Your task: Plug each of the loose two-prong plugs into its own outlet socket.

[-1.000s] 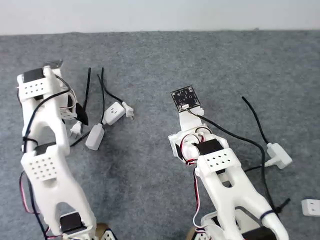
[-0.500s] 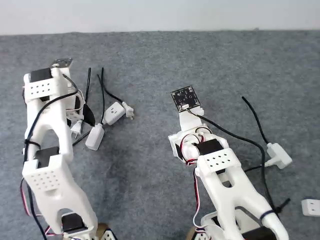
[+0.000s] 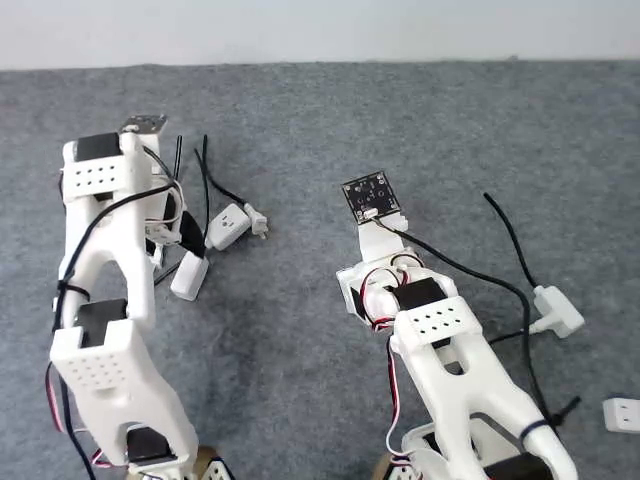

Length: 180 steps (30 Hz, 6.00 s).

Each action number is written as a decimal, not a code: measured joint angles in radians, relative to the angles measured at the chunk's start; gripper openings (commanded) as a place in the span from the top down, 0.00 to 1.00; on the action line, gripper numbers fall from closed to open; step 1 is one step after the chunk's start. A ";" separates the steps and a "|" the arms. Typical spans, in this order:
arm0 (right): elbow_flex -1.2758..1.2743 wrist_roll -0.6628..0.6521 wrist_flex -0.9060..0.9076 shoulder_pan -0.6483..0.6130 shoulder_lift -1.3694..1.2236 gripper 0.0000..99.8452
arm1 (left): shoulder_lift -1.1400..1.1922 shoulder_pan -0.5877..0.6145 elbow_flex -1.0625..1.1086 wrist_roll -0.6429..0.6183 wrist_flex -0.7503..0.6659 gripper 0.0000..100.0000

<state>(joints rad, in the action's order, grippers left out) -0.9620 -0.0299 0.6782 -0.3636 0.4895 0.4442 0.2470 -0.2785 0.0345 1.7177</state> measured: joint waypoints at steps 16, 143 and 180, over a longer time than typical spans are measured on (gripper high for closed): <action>0.000 0.000 0.000 0.000 0.000 0.71 | -0.002 0.000 0.130 -0.002 -0.071 0.73; 0.000 0.000 0.005 0.000 0.000 0.71 | 0.367 0.192 -0.359 0.127 -0.063 0.73; 0.000 0.000 0.005 0.000 0.000 0.71 | 0.460 0.215 -0.568 0.106 0.000 0.73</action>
<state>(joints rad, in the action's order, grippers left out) -0.9620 -0.0299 0.6828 -0.3636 0.4895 0.9045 0.4618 -0.8462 0.1404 1.7177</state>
